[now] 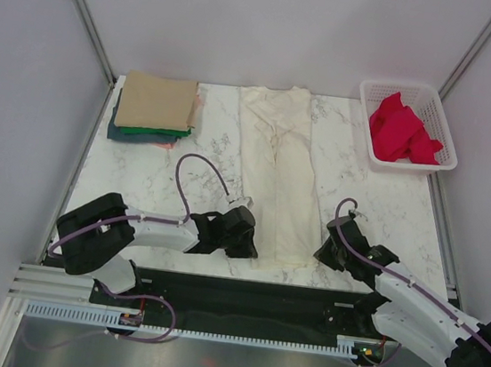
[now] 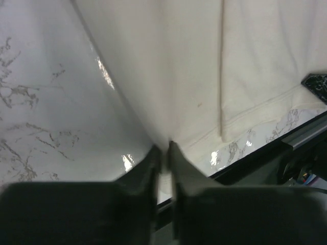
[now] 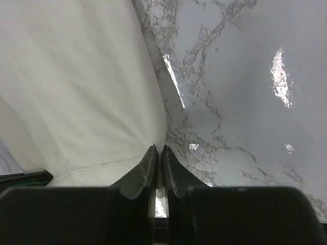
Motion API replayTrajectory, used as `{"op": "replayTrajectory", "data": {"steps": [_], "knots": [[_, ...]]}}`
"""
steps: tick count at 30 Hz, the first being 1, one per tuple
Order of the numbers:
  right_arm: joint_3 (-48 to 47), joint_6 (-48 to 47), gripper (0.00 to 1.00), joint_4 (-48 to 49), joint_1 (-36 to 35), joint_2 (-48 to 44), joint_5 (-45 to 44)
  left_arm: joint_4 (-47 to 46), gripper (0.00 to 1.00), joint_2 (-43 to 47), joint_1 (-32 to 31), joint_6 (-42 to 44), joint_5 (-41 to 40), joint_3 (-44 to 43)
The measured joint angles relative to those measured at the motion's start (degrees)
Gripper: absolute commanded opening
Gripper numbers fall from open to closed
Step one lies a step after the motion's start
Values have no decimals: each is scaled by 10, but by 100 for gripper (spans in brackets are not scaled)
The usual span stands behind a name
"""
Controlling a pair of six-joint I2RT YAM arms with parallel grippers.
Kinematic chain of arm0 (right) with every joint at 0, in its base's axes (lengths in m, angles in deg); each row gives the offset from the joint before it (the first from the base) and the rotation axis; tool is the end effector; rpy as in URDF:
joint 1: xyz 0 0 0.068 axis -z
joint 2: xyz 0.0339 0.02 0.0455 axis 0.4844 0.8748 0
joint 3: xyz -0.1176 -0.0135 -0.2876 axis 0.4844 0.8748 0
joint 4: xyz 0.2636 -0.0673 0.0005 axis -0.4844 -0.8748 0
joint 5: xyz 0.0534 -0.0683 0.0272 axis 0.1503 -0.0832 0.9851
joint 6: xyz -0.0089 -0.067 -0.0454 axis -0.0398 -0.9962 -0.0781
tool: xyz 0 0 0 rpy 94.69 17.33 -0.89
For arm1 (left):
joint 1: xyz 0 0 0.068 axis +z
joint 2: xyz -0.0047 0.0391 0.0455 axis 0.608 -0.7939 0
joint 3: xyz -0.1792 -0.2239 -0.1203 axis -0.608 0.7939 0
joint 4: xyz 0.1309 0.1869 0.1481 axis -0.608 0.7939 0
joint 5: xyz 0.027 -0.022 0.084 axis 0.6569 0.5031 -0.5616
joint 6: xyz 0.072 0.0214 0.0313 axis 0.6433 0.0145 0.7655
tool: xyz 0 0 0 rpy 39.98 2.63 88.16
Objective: Fold and stack the t-shirts
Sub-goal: Fold the tshirt
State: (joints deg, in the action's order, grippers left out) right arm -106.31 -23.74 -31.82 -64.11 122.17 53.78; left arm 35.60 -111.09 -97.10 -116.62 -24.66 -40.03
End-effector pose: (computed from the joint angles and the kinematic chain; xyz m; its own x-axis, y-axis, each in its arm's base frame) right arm 0.1358 0.0819 0.1555 -0.7898 0.4645 -0.4004 0.3174 0.8683 0.3813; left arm 0.1591 -0.2661 0.1468 -0.9311 -0.1210 -0.3440 0.0866 0.8431 -0.5308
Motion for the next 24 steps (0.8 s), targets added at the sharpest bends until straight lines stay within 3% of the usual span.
{"op": "replayTrajectory", "data": {"steps": [3,11,18,24], "knots": [[0,2,0,-12,0,-13,-3,-12,2,5,-5,-5,0,15],[10,36,0,-37,-38,-72,6,16,2,121,-8,-23,-6,98],[14,126,0,-39,-183,-93,-12,95,2,259,-32,-50,-16,117],[-76,191,0,-55,-335,42,-93,180,2,315,-33,-56,-36,101]]}}
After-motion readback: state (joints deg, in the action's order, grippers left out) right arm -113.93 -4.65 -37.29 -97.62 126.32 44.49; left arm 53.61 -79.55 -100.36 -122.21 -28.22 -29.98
